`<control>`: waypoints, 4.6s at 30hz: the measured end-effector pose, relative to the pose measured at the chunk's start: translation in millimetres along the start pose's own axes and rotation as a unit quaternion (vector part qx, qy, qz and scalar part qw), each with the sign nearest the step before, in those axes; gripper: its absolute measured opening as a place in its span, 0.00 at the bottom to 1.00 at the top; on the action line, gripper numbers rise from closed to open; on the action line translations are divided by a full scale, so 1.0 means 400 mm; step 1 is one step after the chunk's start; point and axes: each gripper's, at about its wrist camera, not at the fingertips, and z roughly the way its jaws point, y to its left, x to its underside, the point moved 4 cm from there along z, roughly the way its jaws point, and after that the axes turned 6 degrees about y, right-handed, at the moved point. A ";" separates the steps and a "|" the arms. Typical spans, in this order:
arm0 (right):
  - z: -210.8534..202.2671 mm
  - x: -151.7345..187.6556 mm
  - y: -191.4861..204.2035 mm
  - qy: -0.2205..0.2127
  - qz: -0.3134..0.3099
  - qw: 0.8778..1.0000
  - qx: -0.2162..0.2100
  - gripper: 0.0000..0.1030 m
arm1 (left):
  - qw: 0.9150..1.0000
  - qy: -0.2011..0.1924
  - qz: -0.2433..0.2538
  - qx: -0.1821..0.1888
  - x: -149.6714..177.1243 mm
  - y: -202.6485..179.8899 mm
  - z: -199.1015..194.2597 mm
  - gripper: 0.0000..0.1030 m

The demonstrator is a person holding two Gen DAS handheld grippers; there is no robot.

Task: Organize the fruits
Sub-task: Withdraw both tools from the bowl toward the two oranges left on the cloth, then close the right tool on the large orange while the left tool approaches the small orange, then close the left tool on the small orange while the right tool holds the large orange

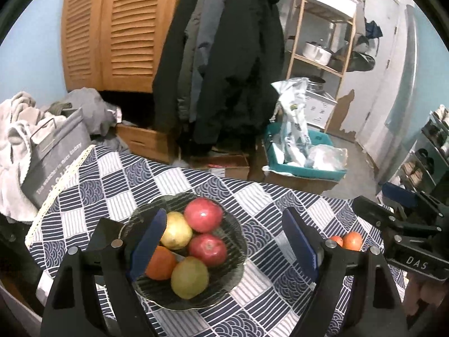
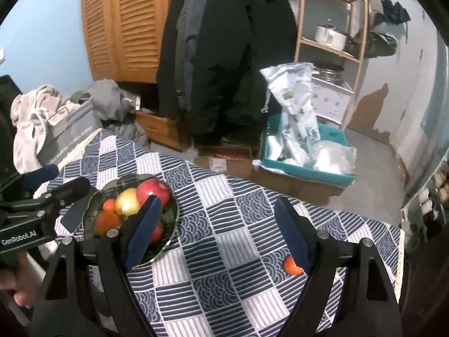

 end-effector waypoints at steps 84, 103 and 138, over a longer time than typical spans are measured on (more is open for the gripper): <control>0.362 0.370 -0.533 0.199 0.133 0.971 0.028 0.77 | 0.968 0.194 0.148 0.064 0.182 -0.469 0.495 0.83; 0.349 0.430 -0.613 0.197 0.201 0.958 0.056 0.63 | 0.955 0.209 0.192 0.091 0.219 -0.562 0.520 0.83; 0.282 0.441 -0.663 0.175 0.234 0.953 0.083 0.63 | 0.940 0.254 0.201 0.108 0.281 -0.678 0.613 0.45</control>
